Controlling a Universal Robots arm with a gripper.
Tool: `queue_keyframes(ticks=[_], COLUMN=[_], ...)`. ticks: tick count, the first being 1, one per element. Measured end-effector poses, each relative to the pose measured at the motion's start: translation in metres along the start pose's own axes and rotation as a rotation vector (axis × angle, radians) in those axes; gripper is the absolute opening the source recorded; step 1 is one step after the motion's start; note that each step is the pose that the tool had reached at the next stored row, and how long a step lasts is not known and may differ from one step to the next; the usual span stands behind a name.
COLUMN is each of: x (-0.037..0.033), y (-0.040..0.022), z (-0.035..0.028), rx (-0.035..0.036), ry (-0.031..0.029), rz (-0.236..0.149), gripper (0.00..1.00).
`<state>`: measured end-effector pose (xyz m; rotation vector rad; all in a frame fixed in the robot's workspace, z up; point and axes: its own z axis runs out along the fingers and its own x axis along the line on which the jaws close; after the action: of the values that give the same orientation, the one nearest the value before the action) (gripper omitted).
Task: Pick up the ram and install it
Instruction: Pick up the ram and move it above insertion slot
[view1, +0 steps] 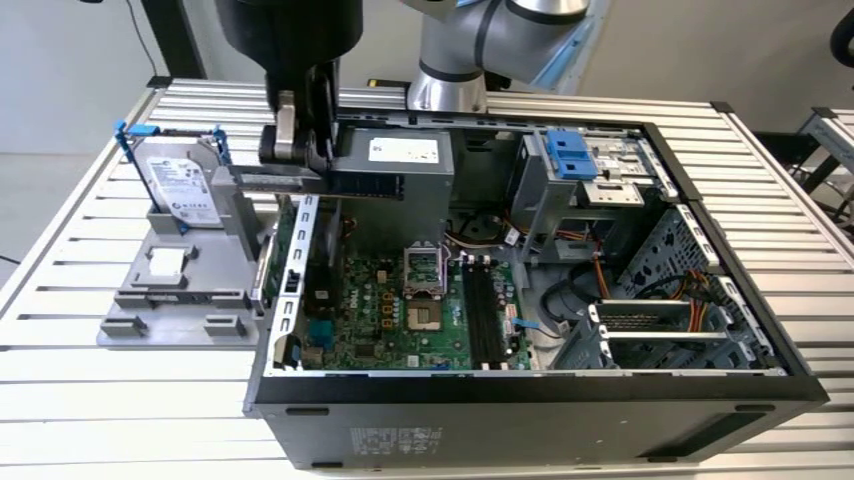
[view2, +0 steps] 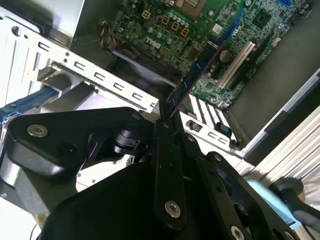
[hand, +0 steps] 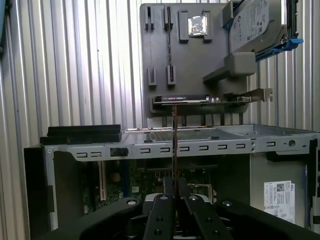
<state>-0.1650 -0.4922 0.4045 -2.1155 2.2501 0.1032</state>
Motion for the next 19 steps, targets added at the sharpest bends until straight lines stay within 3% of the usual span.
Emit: queue_keyframes(ticks=[19], x=[0.0003], y=[-0.0233], z=[0.0207], rx=[0.0], ry=[0.0], rz=[0.0], gripper=[0.0])
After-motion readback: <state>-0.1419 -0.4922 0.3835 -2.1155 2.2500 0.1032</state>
